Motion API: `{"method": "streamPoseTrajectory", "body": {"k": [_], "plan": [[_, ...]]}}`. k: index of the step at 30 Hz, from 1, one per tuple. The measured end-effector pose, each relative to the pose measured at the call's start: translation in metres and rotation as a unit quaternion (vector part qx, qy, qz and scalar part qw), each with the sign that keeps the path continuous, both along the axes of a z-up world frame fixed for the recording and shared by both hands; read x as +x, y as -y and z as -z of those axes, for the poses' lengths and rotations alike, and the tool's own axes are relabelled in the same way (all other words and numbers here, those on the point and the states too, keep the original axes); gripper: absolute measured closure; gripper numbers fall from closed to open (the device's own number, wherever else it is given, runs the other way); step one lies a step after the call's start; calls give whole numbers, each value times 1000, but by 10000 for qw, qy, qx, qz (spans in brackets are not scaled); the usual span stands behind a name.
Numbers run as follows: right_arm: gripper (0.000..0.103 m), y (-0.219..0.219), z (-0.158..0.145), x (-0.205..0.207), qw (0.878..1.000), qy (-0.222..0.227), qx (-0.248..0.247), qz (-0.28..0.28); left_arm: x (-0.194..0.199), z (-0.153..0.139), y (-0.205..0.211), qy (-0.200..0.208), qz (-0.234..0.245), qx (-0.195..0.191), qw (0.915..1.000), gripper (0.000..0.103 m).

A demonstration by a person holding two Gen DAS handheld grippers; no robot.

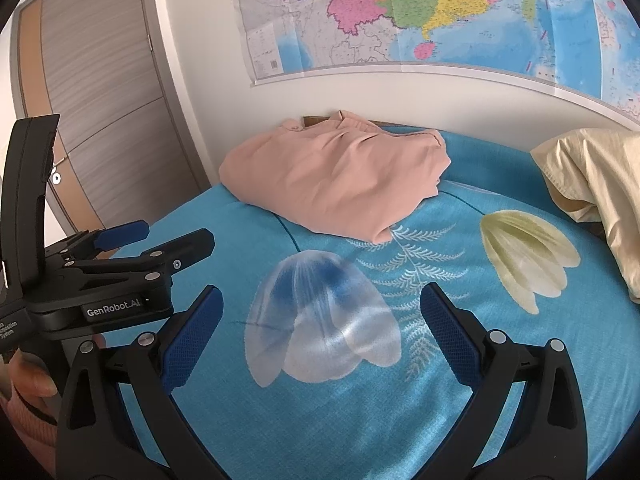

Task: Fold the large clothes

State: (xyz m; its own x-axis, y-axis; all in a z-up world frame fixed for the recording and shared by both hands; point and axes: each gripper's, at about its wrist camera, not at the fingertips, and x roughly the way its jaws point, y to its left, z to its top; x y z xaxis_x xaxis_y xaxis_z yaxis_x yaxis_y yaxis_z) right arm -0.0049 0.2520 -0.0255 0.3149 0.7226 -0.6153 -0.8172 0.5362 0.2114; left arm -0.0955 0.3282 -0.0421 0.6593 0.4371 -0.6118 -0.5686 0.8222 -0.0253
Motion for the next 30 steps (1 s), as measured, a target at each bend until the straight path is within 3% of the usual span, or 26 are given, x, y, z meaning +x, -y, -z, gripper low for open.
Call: {"method": "streamPoseTrajectory", "body": {"k": [30], "plan": [[6,0,-1,0,10000,11,31,3,-3,-3,6,171,73,106,9998,7]]}}
